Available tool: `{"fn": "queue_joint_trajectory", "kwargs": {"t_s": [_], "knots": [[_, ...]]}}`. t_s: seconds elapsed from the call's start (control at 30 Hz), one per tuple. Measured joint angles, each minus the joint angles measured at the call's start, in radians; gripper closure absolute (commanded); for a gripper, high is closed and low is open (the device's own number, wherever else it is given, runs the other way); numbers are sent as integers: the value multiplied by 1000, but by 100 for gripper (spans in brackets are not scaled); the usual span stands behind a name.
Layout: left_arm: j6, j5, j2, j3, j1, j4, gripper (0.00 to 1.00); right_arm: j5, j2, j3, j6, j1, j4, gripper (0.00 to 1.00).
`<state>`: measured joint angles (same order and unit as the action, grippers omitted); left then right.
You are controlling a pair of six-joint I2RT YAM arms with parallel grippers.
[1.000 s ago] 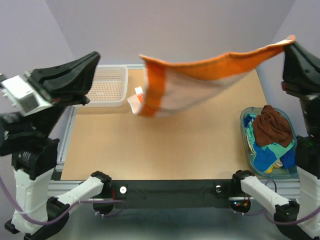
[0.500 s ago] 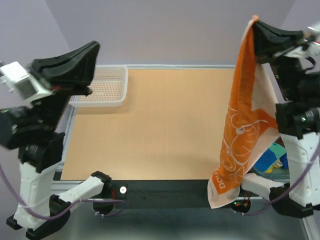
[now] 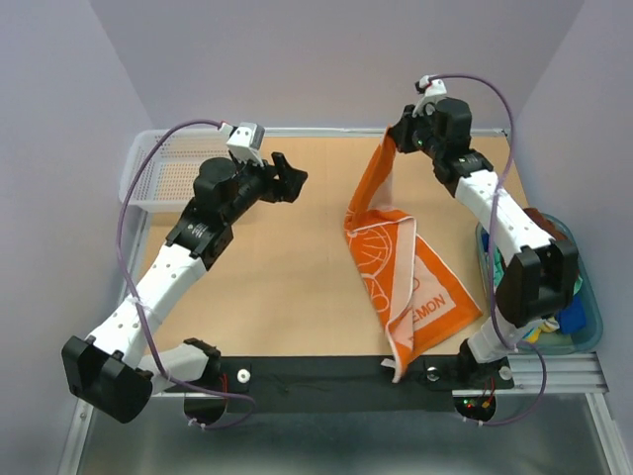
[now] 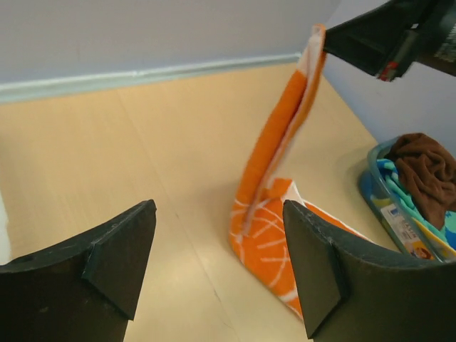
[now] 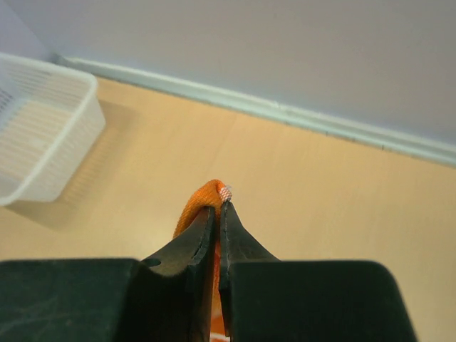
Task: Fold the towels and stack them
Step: Flatten out the crumpled towel
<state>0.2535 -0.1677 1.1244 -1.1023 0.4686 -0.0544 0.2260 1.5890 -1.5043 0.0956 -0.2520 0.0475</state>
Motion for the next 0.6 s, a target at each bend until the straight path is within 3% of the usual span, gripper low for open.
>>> {"fn": "queue_joint_trajectory", "kwargs": {"t_s": [0.23,0.43,0.6], "knots": [[112,5,66,62,44,-45,15,-143,199,1,35,-23,74,99],[164,65,322,32,145,-77,16,-236,272,1,37,-24,120,99],[268,88,561,-56,166,-76,23,-264,275,2,36,-24,125,100]]}}
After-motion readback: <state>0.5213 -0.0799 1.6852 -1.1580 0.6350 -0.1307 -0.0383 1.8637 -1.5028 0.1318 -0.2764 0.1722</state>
